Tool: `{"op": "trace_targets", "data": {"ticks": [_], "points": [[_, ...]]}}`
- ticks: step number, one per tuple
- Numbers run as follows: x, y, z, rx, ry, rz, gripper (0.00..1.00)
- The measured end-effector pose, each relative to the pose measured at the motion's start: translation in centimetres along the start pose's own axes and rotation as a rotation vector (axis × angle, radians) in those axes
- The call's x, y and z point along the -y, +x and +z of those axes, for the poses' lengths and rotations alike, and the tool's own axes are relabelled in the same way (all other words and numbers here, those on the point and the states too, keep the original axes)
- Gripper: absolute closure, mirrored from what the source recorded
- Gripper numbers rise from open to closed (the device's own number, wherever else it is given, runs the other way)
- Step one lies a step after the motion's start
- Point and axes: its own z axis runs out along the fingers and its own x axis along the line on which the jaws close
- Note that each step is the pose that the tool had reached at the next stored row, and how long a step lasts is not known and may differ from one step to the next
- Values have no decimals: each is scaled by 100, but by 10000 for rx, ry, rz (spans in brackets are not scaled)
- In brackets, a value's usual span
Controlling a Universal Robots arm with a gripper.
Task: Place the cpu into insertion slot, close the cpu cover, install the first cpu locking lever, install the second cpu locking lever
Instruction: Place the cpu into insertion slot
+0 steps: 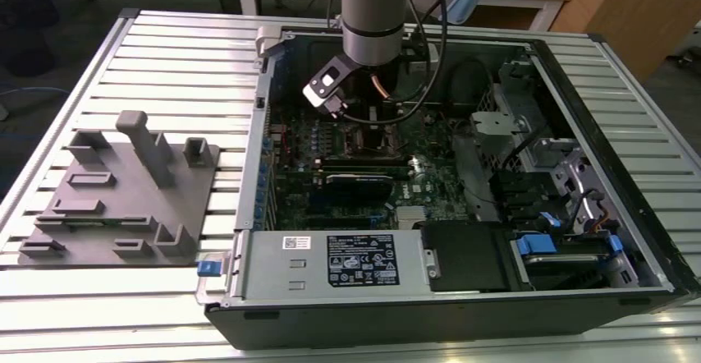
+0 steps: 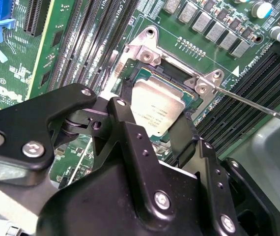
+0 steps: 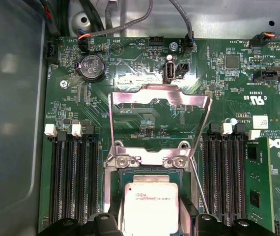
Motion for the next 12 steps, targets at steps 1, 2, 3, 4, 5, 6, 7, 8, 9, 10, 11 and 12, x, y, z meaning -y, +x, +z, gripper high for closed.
{"op": "trace_targets", "data": {"ticks": [1, 2, 3, 4, 5, 6, 7, 8, 9, 10, 11, 12], "points": [[0, 0, 0, 0, 0, -1, 46], [0, 0, 0, 0, -1, 0, 46], [0, 0, 1, -1, -1, 0, 46], [0, 0, 1, -2, -2, 0, 46], [0, 0, 1, -2, -2, 0, 46], [0, 0, 1, -2, -2, 0, 46], [0, 1, 2, -3, -4, 0, 46], [-1, 1, 4, -9, -10, 0, 46], [-1, 3, 6, -15, -12, 1, 45], [-1, 2, 5, -13, -9, 1, 45], [-1, 2, 4, -9, -6, 0, 39], [0, 1, 2, -4, -3, 0, 39]]}}
